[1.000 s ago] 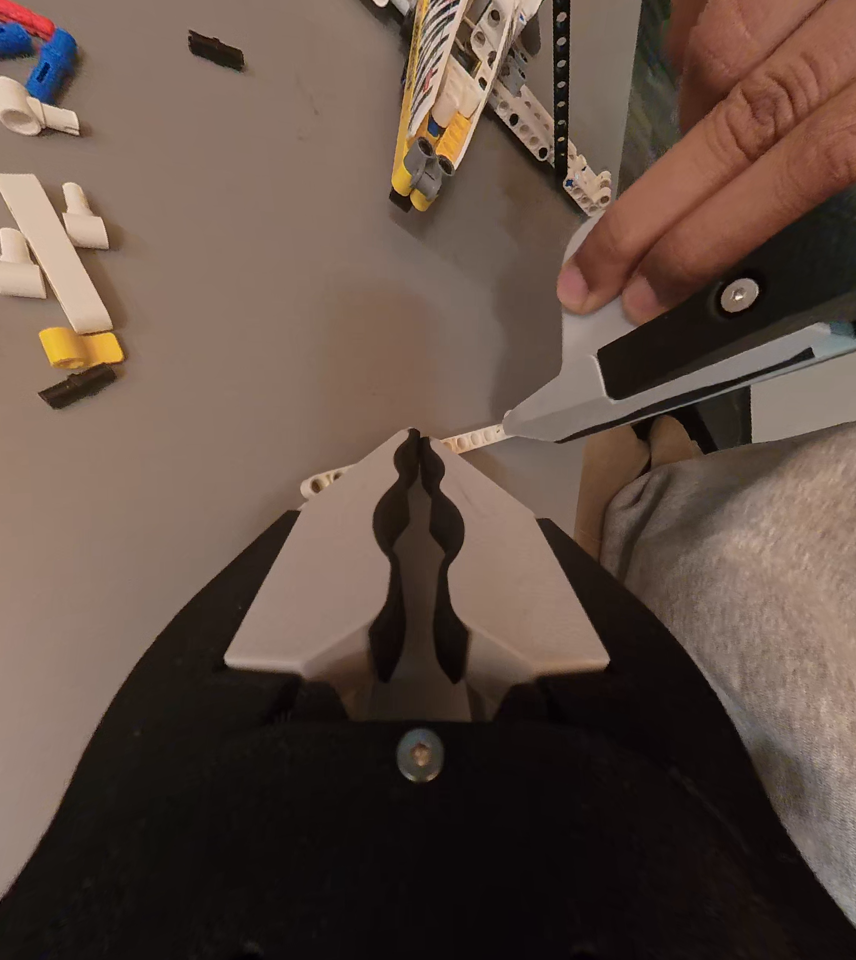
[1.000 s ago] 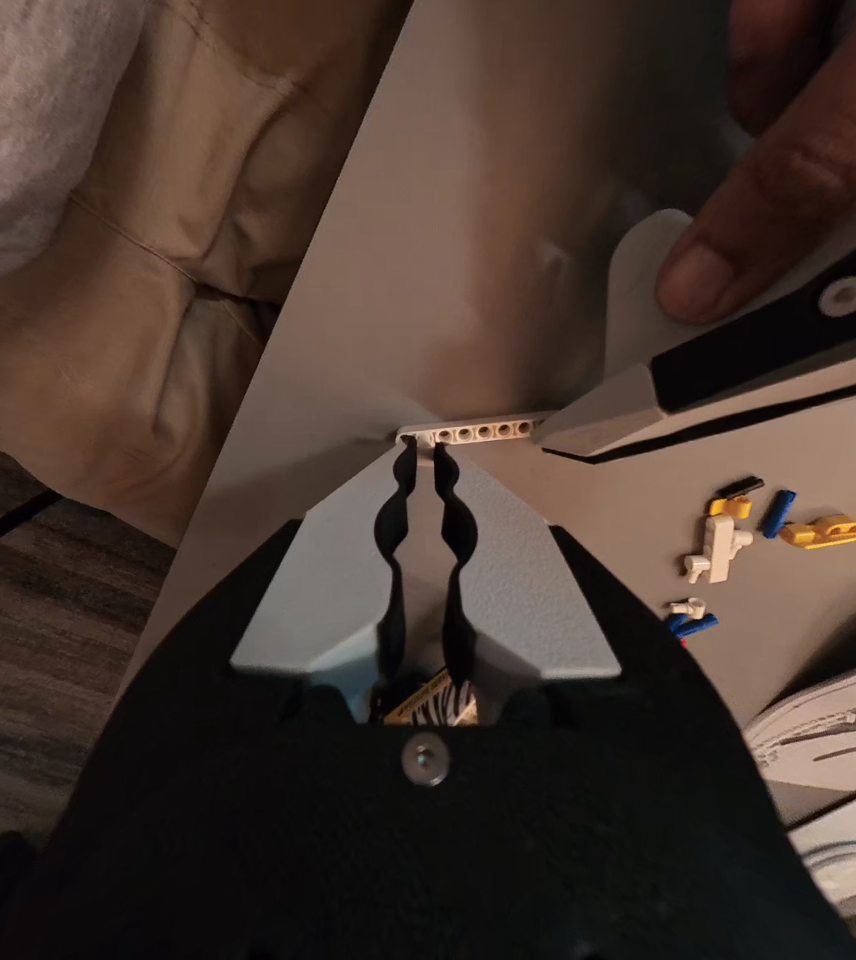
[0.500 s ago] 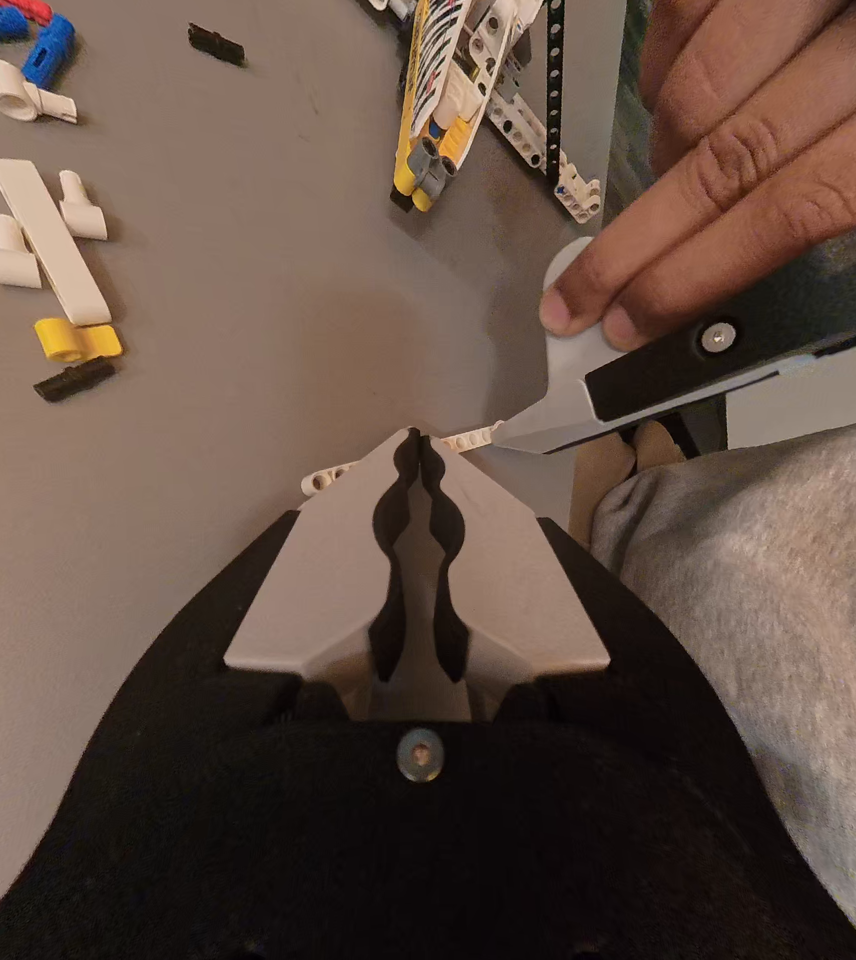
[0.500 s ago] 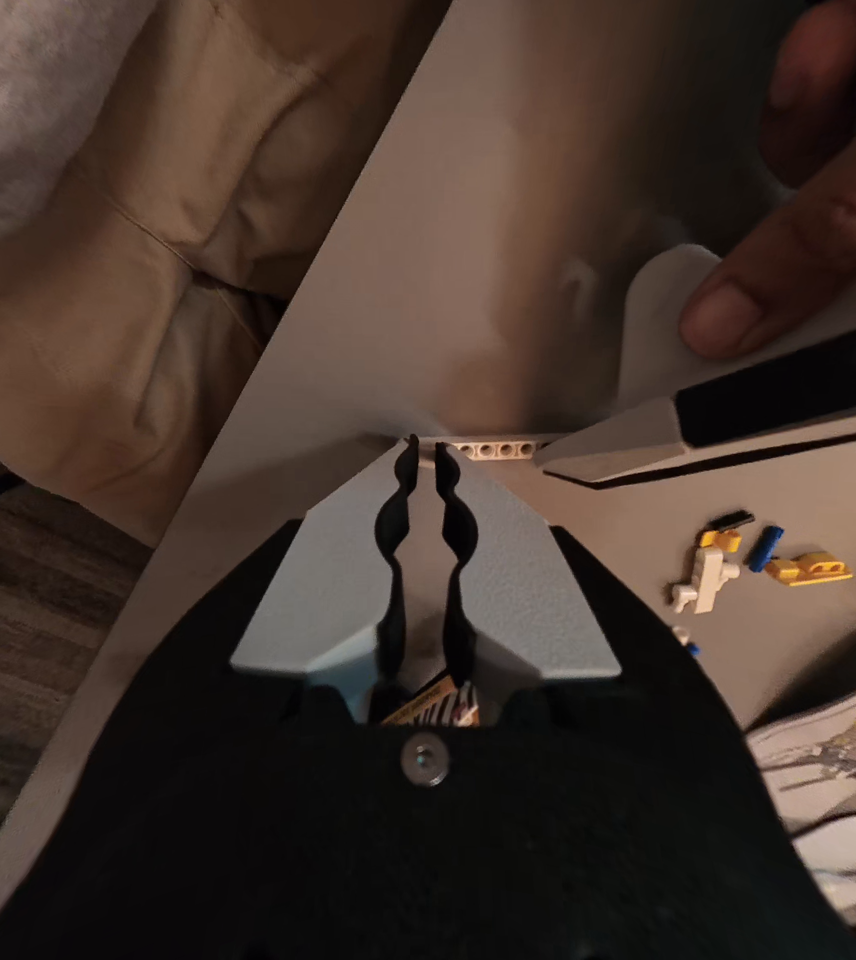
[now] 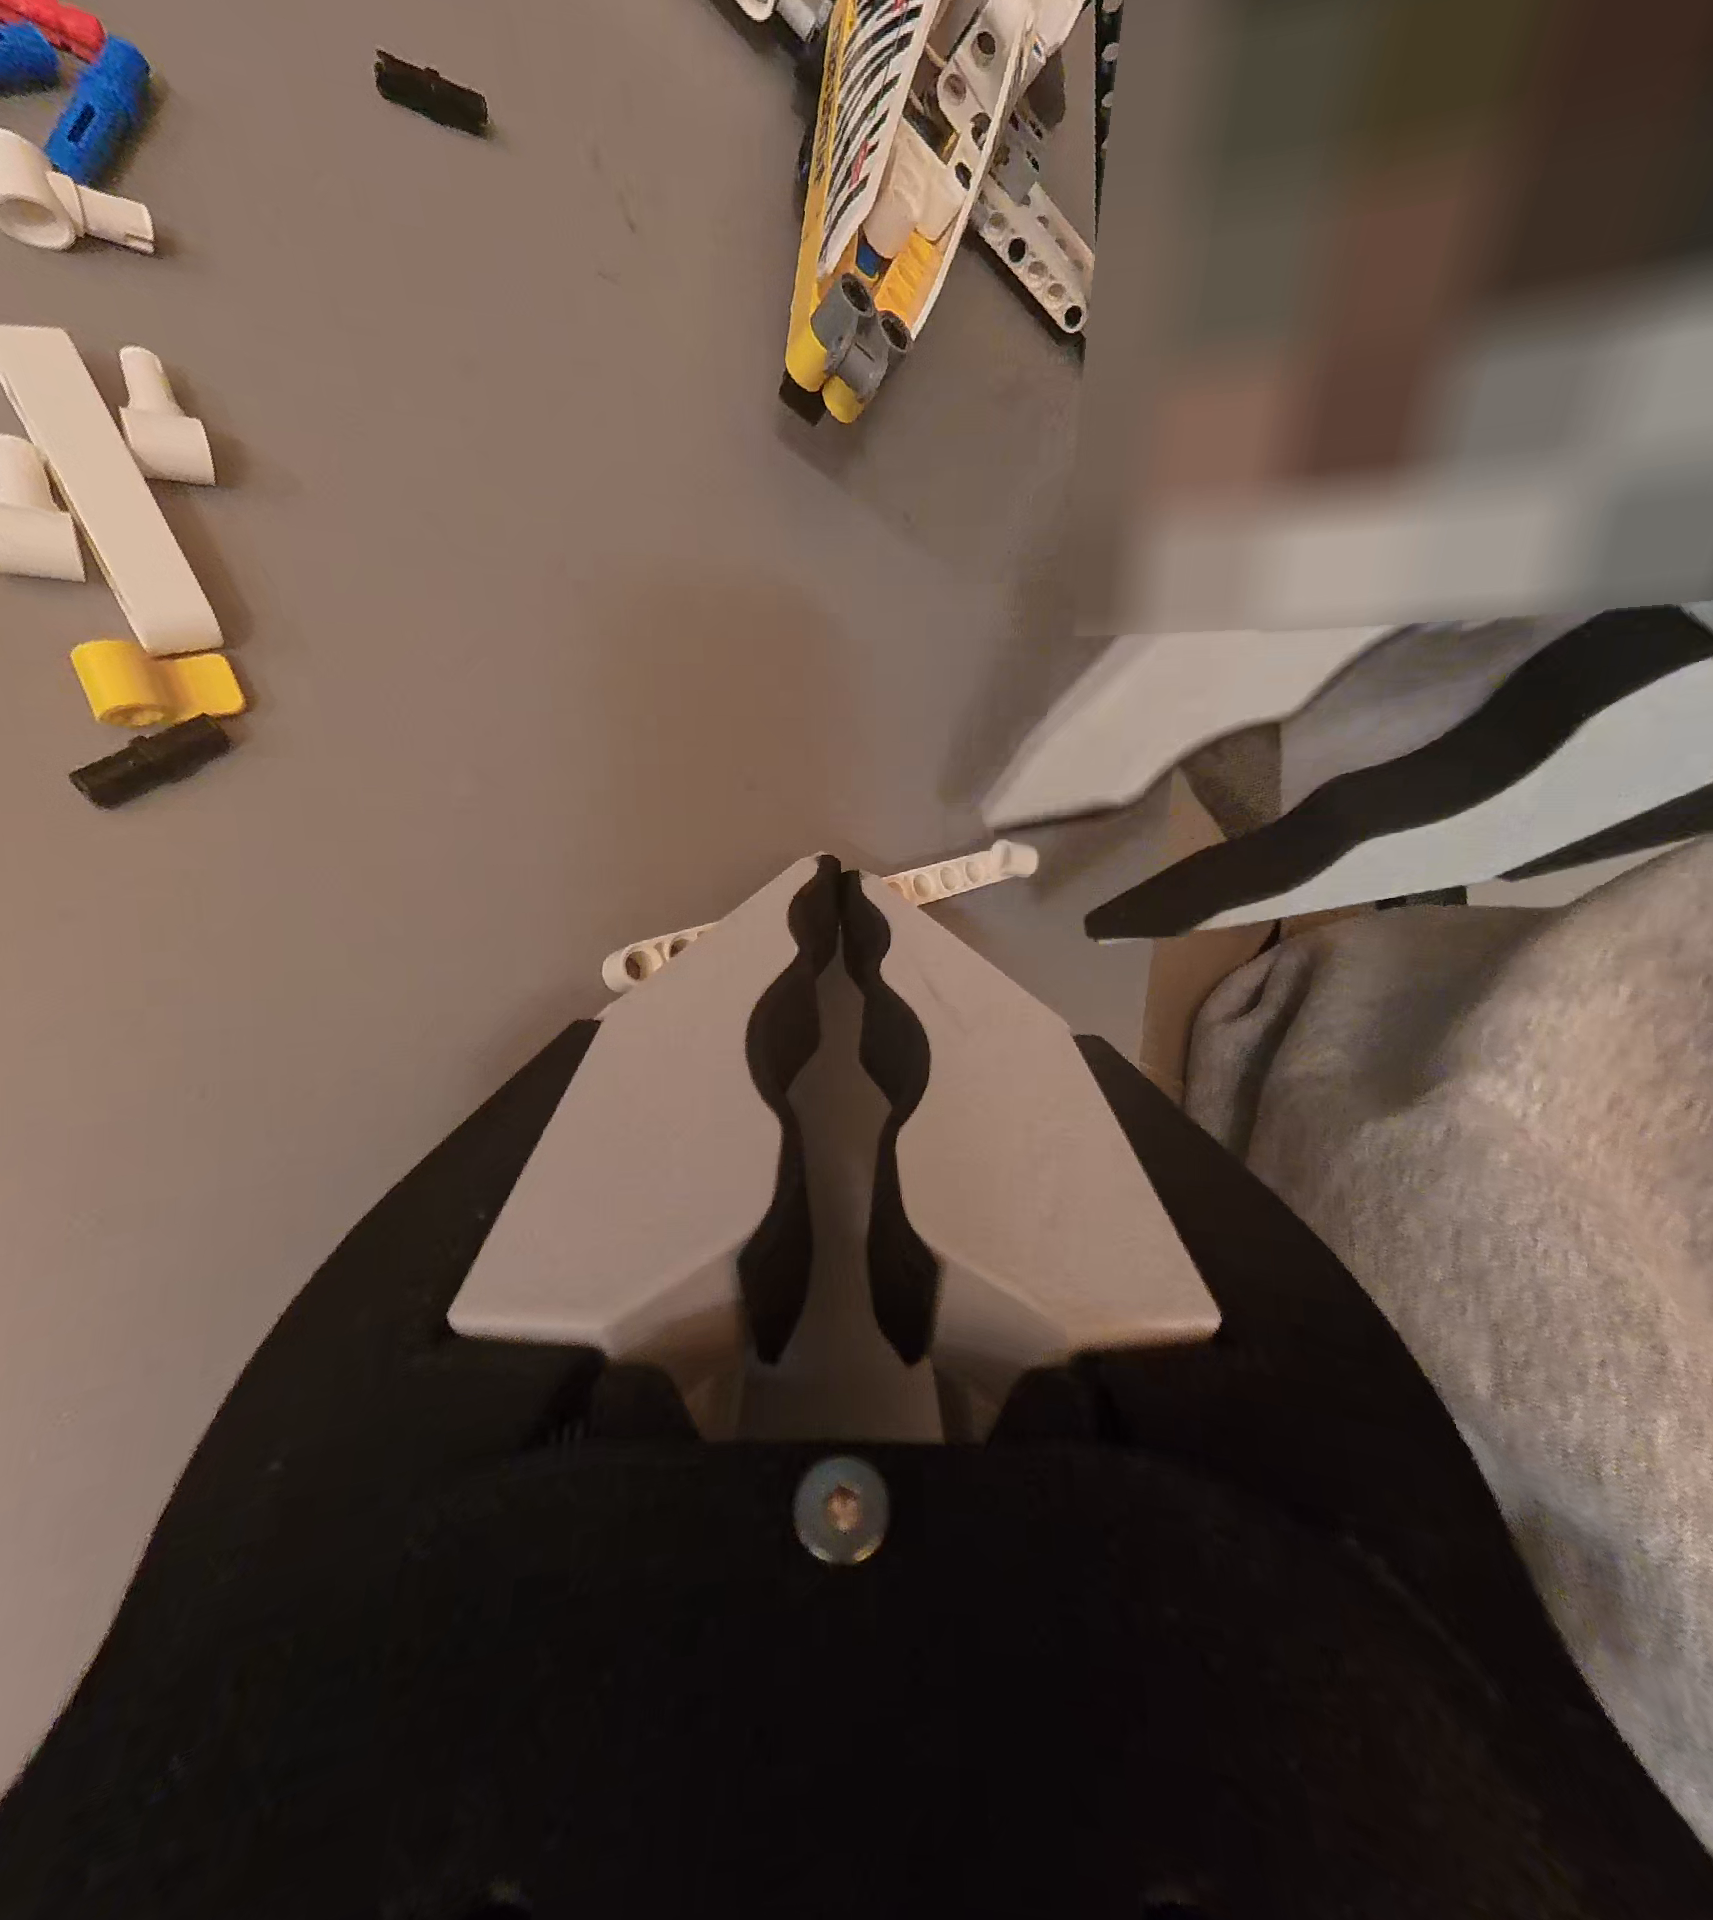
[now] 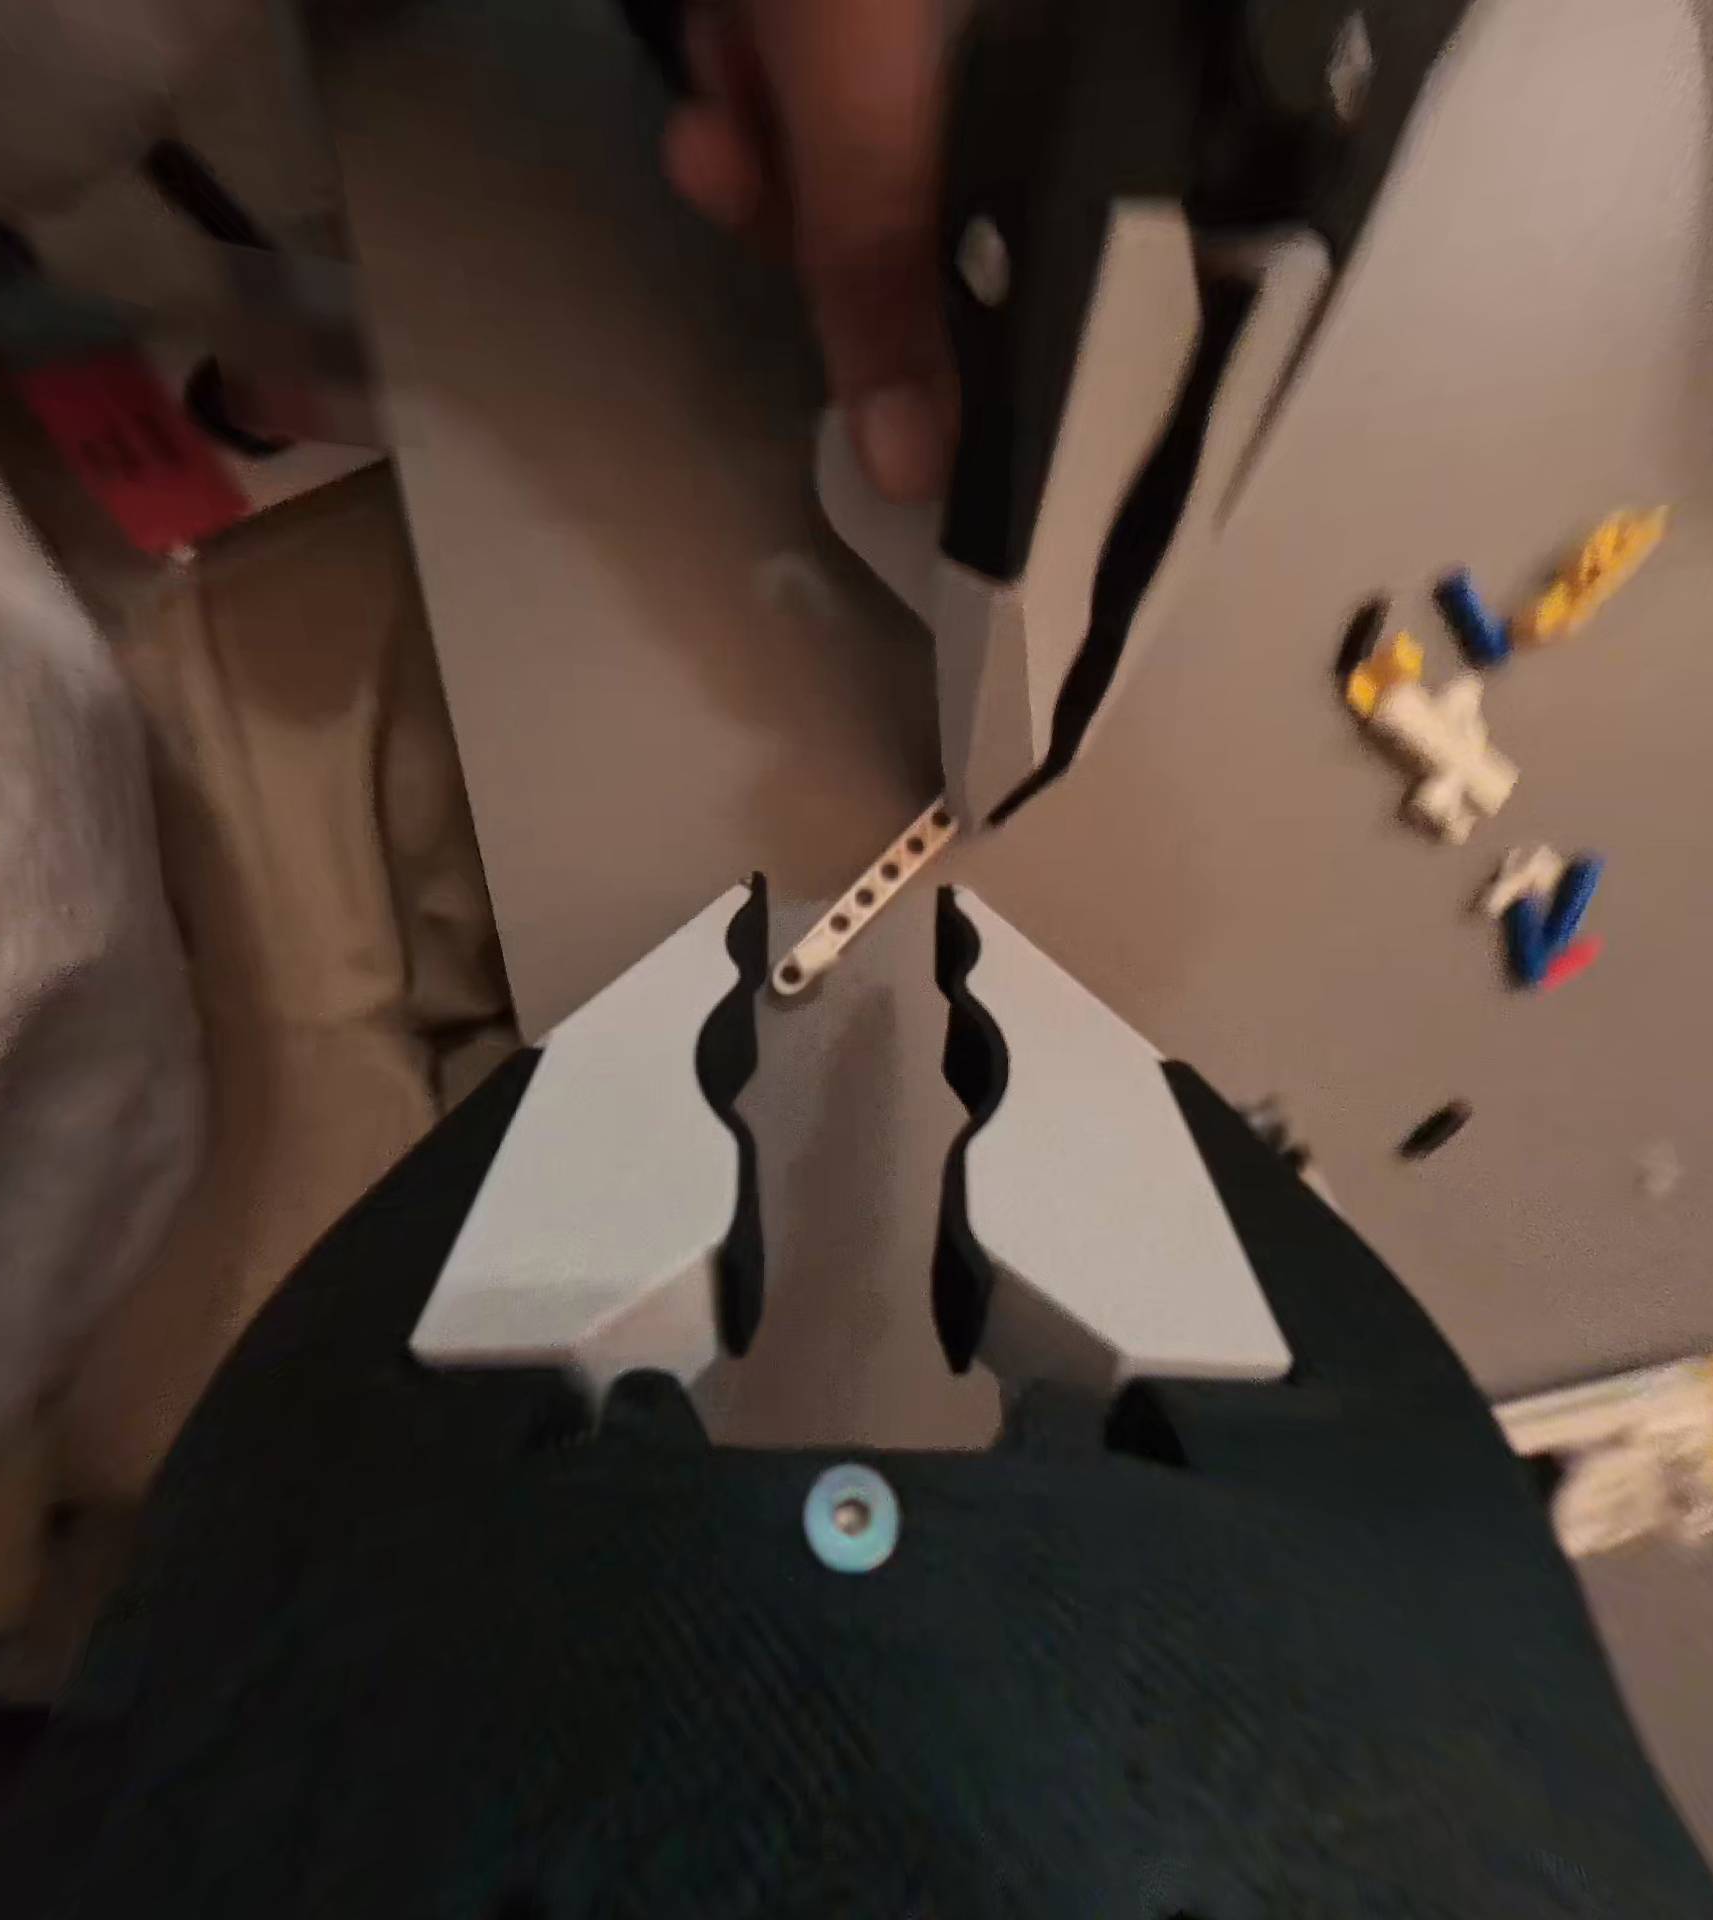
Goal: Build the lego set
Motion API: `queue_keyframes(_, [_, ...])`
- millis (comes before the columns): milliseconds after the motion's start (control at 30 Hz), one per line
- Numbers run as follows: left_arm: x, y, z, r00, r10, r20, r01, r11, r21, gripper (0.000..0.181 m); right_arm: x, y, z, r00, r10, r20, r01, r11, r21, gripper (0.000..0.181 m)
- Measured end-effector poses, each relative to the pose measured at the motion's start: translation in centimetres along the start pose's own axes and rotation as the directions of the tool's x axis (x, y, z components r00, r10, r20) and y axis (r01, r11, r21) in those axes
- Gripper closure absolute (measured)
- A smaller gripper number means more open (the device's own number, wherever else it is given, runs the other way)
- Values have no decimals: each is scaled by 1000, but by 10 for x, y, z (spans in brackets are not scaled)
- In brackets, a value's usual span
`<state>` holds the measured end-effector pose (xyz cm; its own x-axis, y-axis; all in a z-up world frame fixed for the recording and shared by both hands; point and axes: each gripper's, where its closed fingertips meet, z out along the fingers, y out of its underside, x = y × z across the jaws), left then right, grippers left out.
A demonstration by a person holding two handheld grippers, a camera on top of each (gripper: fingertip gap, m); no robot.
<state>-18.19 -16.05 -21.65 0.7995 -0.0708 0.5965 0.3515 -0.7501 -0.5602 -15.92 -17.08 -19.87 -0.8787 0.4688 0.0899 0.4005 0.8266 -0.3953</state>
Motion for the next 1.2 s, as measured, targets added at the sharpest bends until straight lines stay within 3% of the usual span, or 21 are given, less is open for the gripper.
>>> queue_keyframes(100, [0, 0, 0, 1000, -4, -3, 4, 1000, 1, 181, -10, 17, 9, 974, 221, -57, -219, 975, 39, 161])
queue_keyframes(200, [0, 0, 0, 1000, -1, 0, 1, 1000, 1, 181, 0, 15, 3, 913, 375, -161, -328, 909, 256, 177])
queue_keyframes(267, [0, 0, 0, 1000, 8, 9, -8, 1000, 0, 181, 0, 12, -2, 878, 460, -135, -392, 851, 349, 173])
queue_keyframes(333, [0, 0, 0, 1000, 15, 18, -15, 1000, -5, 181, -1, 17, 0, 852, 508, -127, -438, 824, 359, 168])
queue_keyframes(767, [0, 0, 0, 1000, 6, -1, -6, 1000, 2, 181, -4, 21, 13, 881, 393, -264, -328, 909, 258, 173])
queue_keyframes(1200, [0, 0, 0, 1000, -4, -19, 4, 1000, 9, 181, -7, 19, 13, 919, 358, -166, -301, 909, 290, 173])
